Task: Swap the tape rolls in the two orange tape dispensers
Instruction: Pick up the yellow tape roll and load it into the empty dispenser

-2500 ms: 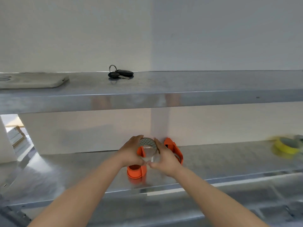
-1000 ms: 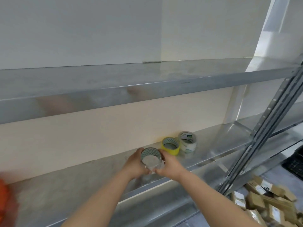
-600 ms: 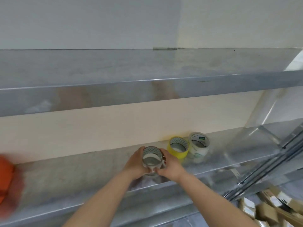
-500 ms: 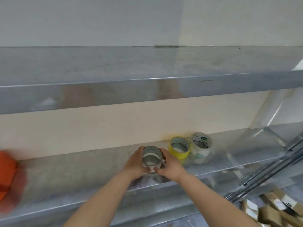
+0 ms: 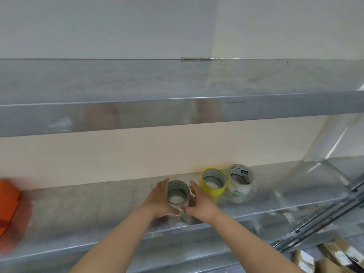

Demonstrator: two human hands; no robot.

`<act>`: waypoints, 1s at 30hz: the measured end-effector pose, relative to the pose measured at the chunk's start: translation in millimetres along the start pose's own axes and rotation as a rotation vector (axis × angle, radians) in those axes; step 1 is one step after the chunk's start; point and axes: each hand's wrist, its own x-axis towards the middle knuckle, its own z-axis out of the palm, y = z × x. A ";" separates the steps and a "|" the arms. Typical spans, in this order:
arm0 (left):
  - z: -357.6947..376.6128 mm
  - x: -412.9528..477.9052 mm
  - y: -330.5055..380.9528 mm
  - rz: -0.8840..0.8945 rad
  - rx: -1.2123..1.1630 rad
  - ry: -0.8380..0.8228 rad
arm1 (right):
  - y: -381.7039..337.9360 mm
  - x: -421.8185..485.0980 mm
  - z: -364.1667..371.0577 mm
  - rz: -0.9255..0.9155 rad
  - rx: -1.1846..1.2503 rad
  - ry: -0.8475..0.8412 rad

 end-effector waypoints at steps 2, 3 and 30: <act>-3.7 3.3 8.8 0.036 0.015 0.030 | 1.9 -0.4 -9.3 0.012 0.066 0.039; -5.1 5.7 15.1 0.060 0.008 0.044 | 4.3 -0.8 -15.4 0.014 0.067 0.071; 40.2 71.9 92.6 0.102 0.124 -0.046 | 57.0 -2.6 -55.2 0.133 0.117 0.397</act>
